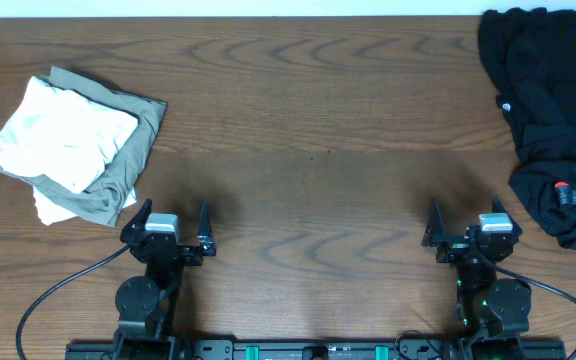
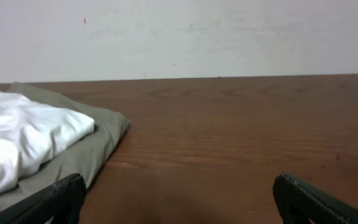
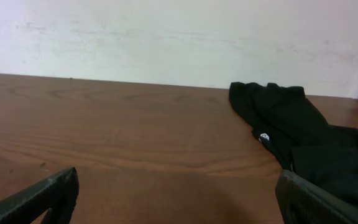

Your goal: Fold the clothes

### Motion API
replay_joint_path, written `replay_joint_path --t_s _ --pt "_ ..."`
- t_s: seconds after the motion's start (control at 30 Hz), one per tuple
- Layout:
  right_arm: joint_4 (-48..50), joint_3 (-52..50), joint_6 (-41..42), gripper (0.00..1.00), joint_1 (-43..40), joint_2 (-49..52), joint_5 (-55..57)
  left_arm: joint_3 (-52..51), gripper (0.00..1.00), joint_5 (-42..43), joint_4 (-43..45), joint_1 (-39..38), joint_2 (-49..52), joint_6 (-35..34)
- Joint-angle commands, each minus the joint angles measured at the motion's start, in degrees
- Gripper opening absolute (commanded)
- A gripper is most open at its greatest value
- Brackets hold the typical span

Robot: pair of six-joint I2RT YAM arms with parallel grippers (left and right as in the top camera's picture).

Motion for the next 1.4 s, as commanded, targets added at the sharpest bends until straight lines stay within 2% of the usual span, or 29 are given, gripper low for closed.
replay_joint_path --t_s 0.0,0.2,0.3,0.4,0.6,0.87,1.0,1.1,1.23,1.37 --pt "-0.2 -0.04 2.8 0.99 -0.76 -0.33 0.37 -0.31 0.98 -0.42 -2.71 -0.22 0.11 -5.35" --pt "-5.11 4.96 4.76 0.99 -0.76 0.26 0.87 4.02 0.98 6.05 -4.17 -0.22 0.94 -9.99" --pt "-10.97 10.69 4.79 0.99 -0.79 2.34 0.87 10.12 0.98 6.19 -10.8 -0.24 3.28 -13.29" --pt "-17.09 16.9 5.31 0.99 -0.79 6.23 0.85 17.4 0.98 8.2 -16.94 -0.24 7.3 -13.35" --pt "-26.36 30.99 6.08 0.99 -0.79 20.85 0.37 33.9 0.98 8.61 -29.62 -0.22 19.37 -13.33" --pt "-42.93 52.02 5.51 0.99 -0.79 46.73 -1.2 53.92 0.98 8.61 -49.51 -0.22 37.66 -13.31" --pt "-48.15 59.14 5.57 0.99 -0.79 55.52 -3.1 60.3 0.98 8.59 -57.83 -0.22 44.13 -12.68" --pt "-46.05 60.35 4.55 0.99 -1.11 59.21 -0.39 61.33 0.98 8.59 -58.86 -0.22 46.27 -12.7" --pt "-42.42 61.72 7.67 0.99 -7.54 63.82 6.71 61.33 0.98 8.39 -57.55 -0.22 46.6 -12.68" --pt "-40.06 67.47 6.43 0.99 -21.59 70.36 -0.48 61.33 0.98 8.39 -56.5 -0.22 46.6 -12.68"
